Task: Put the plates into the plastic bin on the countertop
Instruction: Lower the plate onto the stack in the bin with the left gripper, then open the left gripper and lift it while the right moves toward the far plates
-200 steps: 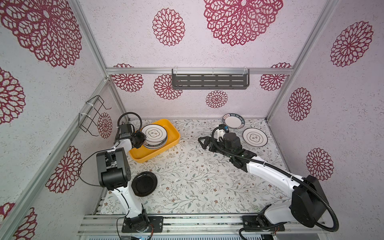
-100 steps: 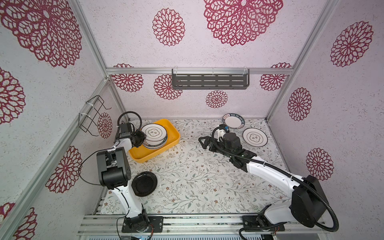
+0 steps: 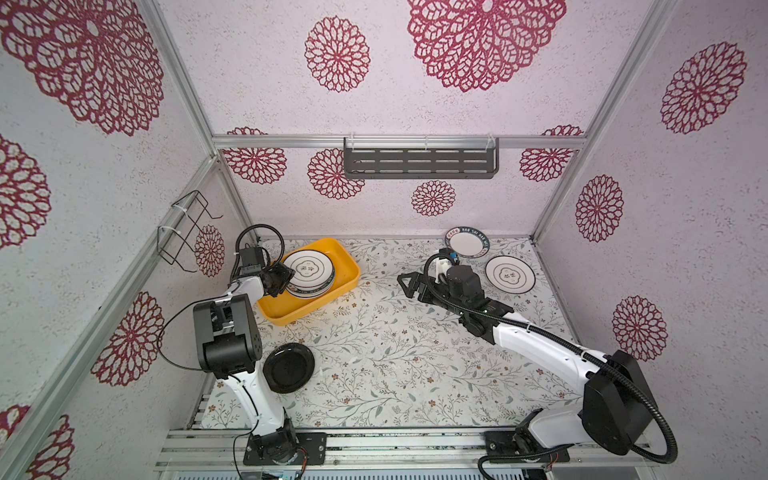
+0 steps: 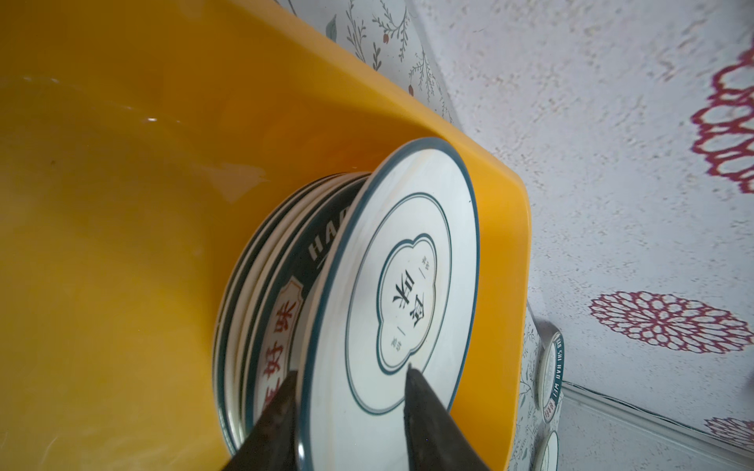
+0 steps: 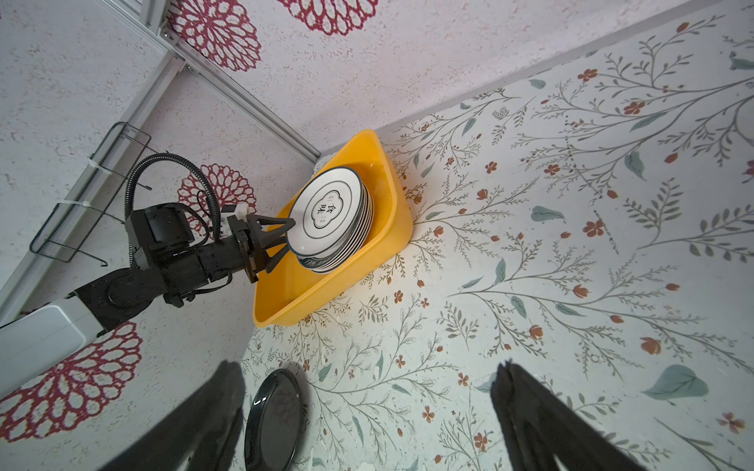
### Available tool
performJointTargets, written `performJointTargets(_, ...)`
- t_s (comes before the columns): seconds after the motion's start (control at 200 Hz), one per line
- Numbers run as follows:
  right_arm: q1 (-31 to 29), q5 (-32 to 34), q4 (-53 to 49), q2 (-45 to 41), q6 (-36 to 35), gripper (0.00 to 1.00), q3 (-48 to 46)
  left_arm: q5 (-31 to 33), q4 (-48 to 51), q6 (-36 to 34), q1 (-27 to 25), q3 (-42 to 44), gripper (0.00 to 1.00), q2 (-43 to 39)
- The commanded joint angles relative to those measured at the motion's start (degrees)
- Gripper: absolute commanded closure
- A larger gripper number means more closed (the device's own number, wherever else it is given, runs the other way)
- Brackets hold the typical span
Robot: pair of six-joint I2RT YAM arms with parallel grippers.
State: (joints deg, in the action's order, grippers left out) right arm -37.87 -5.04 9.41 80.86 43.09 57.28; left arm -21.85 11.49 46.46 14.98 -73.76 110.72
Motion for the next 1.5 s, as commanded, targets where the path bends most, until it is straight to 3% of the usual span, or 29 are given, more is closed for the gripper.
performJointTargets(0.0,0.5,1.5,0.4,-2.7,-0.2,0.01,-0.7,0.7,1.3,-1.8,-0.6,-1.1,0.54,-1.3)
performJointTargets(0.455,1.2,3.5,-0.3,-7.2,0.3,0.01,-4.7,9.1,9.8,-7.8,-4.2,-3.7,0.35,-2.5)
performJointTargets(1.011,1.3,6.4,-1.8,-14.1,1.8,0.01,-9.7,14.5,13.9,-9.8,-5.6,-2.1,0.22,-8.6)
performJointTargets(1.496,1.4,11.5,-7.9,-21.1,5.0,0.01,-14.3,15.7,10.1,-11.9,-9.0,7.6,0.06,-28.4)
